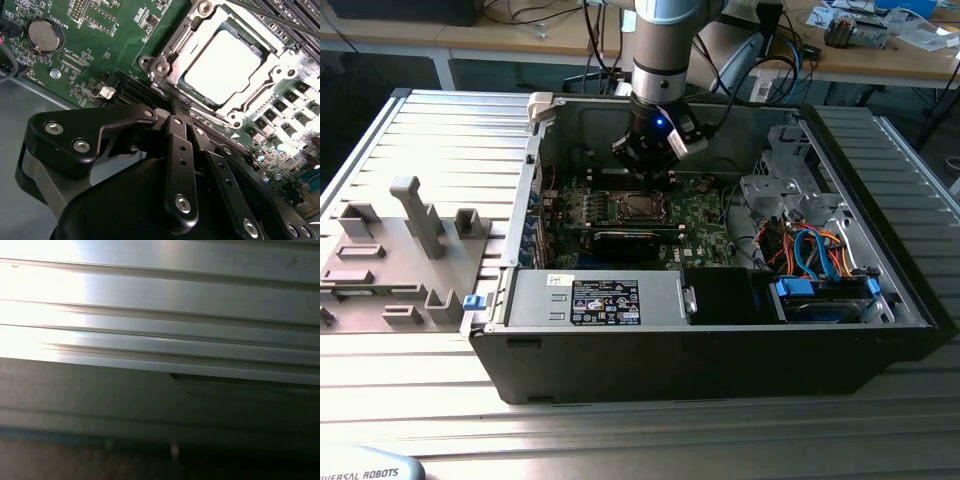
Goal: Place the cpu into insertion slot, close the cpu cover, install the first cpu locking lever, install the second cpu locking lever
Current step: 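Install the first cpu locking lever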
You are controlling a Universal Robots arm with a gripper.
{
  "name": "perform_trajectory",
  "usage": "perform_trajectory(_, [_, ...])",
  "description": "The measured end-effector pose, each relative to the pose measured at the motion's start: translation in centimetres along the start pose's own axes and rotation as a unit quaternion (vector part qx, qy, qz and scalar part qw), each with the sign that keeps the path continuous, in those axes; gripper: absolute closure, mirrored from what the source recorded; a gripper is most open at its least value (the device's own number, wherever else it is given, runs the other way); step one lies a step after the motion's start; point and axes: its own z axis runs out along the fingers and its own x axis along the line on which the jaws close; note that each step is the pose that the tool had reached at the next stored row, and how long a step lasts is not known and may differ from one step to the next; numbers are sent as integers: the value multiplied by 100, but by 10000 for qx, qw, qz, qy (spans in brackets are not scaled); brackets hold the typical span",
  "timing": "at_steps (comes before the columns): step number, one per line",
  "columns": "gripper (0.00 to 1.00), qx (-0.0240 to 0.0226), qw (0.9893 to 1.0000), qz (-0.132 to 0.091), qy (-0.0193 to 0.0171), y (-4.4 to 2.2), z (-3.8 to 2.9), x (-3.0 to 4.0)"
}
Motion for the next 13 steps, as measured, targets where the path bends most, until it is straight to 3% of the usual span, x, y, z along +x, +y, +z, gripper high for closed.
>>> perform_trajectory(13, [89, -4, 10000, -22, 0, -38, 23, -20])
